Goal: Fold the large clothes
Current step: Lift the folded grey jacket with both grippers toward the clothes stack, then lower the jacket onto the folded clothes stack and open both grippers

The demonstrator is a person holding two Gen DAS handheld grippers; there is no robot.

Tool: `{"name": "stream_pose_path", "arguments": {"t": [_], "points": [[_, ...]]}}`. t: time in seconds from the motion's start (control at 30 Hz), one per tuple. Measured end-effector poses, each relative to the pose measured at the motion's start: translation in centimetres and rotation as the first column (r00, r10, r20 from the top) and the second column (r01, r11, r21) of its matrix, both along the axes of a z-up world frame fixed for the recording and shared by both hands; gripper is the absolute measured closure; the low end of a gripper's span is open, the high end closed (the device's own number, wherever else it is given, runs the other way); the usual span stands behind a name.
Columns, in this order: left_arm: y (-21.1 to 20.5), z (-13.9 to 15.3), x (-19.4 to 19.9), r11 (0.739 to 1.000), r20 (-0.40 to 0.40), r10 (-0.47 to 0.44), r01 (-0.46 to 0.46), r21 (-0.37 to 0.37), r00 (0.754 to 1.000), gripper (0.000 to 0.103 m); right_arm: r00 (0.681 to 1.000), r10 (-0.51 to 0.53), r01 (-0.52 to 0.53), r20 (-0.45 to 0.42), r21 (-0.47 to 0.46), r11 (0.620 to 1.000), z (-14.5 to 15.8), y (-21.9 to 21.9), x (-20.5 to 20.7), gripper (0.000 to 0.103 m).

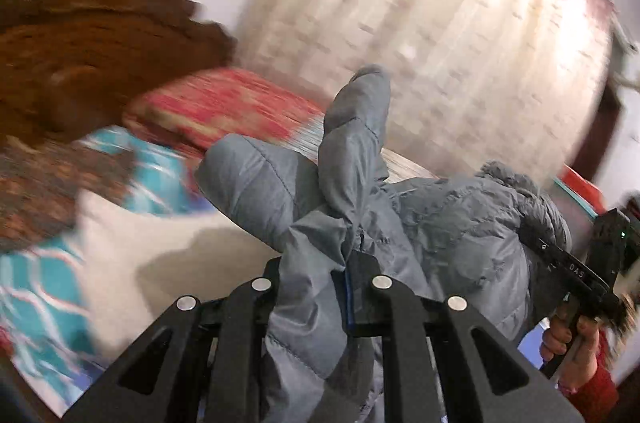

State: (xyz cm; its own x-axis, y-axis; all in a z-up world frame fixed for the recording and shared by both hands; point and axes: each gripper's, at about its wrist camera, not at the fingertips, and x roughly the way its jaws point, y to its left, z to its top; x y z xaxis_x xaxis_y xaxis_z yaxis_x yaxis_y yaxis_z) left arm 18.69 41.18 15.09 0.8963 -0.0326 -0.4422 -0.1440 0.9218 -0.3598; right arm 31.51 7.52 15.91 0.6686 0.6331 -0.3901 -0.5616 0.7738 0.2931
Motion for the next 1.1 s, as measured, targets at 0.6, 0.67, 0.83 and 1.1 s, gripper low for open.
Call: {"name": "stream_pose_path", "arguments": {"t": [0.6, 0.67, 0.83, 1.1], "points": [[18.4, -14.1, 7.5, 0.892, -0.33, 0.447, -0.443, 0.092, 0.832, 0.039, 0.937, -0.322, 0.294, -0.133, -0.197, 0.935, -14.8, 10.9, 14.7, 0.021], [18.6, -12.2, 5.4, 0.876, -0.271, 0.478, -0.476, 0.077, 0.835, 0.039, 0.944, -0.31, 0.288, -0.112, -0.176, 0.941, -13.9, 10.0, 12.8, 0.021], [17.4, -6.0, -2.8, 0.798, -0.094, 0.598, -0.603, -0.028, 0.796, 0.039, 0.964, -0.218, 0.197, -0.151, -0.144, 0.97, -14.0, 7.5, 6.0, 0.02], [1.4, -11.7, -10.8, 0.861, -0.196, 0.493, -0.441, 0.254, 0.848, 0.031, 0.941, -0.081, -0.011, -0.329, -0.267, 0.964, -22.7, 2.5, -11.7, 0.019]]}}
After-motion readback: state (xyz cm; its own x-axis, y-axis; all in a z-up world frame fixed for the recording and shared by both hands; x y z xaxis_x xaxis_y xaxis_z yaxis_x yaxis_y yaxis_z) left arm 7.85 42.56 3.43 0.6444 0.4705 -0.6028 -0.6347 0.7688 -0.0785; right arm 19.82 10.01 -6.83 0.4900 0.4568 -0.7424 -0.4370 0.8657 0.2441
